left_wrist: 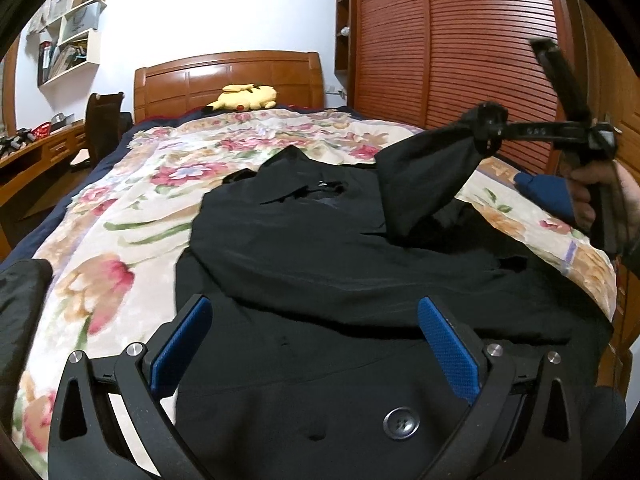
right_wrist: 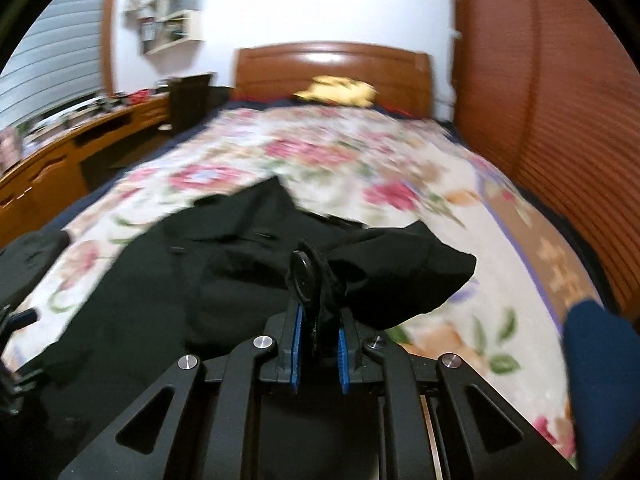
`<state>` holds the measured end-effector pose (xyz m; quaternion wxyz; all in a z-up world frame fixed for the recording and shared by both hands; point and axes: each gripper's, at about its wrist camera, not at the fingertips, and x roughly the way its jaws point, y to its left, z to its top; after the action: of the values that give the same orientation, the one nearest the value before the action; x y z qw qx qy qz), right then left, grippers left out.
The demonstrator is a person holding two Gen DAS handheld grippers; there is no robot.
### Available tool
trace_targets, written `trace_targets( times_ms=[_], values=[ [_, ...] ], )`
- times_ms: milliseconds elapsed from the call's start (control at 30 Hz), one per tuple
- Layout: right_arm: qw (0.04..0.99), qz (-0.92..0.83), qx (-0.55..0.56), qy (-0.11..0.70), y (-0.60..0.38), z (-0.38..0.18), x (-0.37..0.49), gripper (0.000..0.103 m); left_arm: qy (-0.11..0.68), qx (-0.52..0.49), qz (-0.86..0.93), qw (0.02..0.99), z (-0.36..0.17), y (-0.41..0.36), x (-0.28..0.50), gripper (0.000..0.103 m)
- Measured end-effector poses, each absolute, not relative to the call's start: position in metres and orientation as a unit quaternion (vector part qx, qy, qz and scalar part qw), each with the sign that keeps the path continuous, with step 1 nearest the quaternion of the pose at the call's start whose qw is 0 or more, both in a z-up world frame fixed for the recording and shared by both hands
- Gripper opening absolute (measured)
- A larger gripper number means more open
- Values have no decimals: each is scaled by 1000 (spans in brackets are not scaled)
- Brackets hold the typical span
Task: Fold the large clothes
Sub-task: 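Carry the sleeve across the coat front and open the right tool, then withdraw the open right tool from the folded sleeve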
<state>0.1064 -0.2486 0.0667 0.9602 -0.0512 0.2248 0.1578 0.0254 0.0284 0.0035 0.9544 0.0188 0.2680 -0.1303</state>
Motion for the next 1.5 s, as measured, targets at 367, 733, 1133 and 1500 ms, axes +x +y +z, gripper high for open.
trace_targets(
  times_ms=[367, 733, 1133, 1500],
  values=[
    [930, 278, -108, 214, -159, 62, 54, 14, 269, 5, -99, 958, 2, 72, 16, 103],
    [898, 324, -126, 268, -123, 40, 68, 14, 270, -3, -85, 959, 1, 92, 14, 103],
    [896, 319, -120, 286, -131, 51, 44, 33, 271, 7, -85, 959, -1, 88, 16, 103],
    [929, 285, -103, 214, -162, 91, 22, 36, 261, 5, -91, 961, 2, 82, 12, 103]
  ],
)
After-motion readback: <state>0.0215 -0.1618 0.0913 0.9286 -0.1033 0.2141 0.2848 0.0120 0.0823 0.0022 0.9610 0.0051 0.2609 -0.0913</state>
